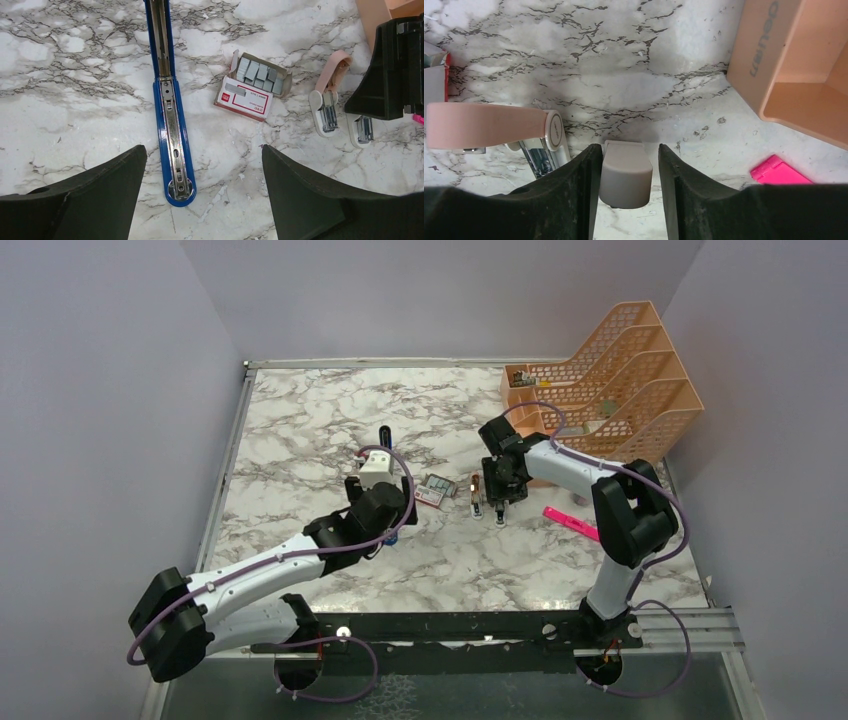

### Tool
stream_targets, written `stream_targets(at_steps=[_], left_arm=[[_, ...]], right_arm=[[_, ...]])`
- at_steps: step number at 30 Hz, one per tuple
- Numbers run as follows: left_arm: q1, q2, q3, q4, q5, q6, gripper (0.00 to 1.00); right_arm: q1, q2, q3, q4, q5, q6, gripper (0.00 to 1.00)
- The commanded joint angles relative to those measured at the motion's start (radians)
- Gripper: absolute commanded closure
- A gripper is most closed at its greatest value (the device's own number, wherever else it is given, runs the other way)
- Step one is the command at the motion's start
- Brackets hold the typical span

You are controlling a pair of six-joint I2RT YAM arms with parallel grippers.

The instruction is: Load the staples into the stapler

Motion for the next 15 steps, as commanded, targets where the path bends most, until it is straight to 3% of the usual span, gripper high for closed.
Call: stream_targets(at_steps=[1, 8, 15], left_arm=[[0.009, -0.028, 0.009, -0.030, -0.005, -0.010, 0.14], [0.013, -0.085, 0.041, -0.069, -0.003, 0.018, 0.14], [0.024, -0.103, 0.078, -0.091, -0.034, 0.013, 0.14]], right_arm=[[-0.007, -0.014, 0.030, -0.041, 0.047, 0.000, 0.48], [-0.010, -0.120, 0.091, -0.049, 0.077, -0.010, 0.42], [0.004, -0.103, 0.213, 0.045, 0.044, -0.109, 0.55]])
